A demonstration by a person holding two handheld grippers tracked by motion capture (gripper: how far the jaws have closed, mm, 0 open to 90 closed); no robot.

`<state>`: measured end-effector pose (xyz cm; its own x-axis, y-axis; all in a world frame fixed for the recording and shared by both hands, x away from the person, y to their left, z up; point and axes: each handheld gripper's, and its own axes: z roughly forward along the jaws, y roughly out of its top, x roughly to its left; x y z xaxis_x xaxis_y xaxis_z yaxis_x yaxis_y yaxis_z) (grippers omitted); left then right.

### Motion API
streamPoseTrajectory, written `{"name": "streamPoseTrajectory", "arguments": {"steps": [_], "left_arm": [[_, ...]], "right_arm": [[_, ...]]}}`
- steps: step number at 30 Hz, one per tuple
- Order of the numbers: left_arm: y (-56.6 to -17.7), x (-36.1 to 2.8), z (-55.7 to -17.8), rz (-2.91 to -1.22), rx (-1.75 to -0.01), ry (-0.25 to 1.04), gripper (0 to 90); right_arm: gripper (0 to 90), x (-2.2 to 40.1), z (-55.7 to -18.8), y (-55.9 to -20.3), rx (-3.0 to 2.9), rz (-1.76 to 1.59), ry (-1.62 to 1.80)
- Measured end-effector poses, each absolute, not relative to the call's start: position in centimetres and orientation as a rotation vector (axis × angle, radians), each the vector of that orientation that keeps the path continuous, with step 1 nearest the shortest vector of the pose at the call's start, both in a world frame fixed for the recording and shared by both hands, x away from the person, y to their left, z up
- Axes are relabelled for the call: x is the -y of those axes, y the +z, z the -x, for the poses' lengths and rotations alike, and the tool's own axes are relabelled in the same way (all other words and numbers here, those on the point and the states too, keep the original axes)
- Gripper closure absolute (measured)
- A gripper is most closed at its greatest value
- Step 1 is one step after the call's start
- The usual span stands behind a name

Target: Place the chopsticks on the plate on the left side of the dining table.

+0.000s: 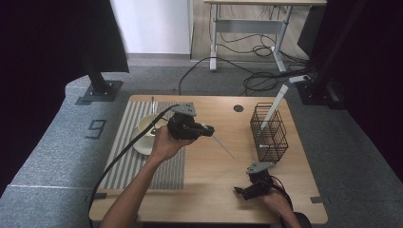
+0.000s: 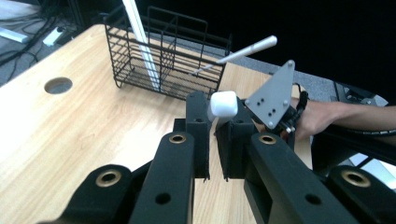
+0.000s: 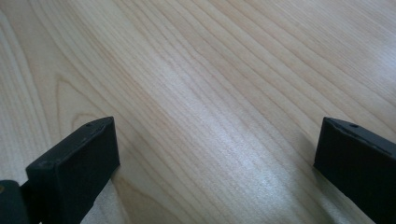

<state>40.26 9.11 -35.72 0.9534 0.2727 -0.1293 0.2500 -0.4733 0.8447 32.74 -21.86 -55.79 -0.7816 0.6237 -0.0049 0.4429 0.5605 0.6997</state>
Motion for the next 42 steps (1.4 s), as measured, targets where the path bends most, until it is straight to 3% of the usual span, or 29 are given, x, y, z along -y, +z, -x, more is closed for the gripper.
{"name": "streamPoseTrajectory", "arguments": {"steps": [19, 28, 35, 36, 42], "left_arm": [[-39.0, -8.8, -39.0, -2.087, -0.351, -0.037, 83.6], [-39.6, -8.2, -38.9, -2.083, -0.346, -0.092, 83.6], [-39.7, -8.1, -38.8, -2.078, -0.339, -0.111, 83.6], [-39.7, -8.1, -38.8, -2.079, -0.339, -0.111, 83.6], [-39.6, -8.2, -38.7, -2.088, -0.338, -0.108, 83.6]], "right_arm": [[2.8, 20.6, -33.7, -53.3, -2.470, -0.839, 1.182], [22.0, 19.3, -34.4, -52.1, -2.454, -0.786, 1.244], [55.5, 18.6, -34.6, -51.7, -2.507, -0.719, 1.283], [55.5, 18.6, -34.6, -51.7, -2.507, -0.719, 1.283], [74.8, 18.4, -34.5, -51.5, -2.527, -0.687, 1.290]]}}
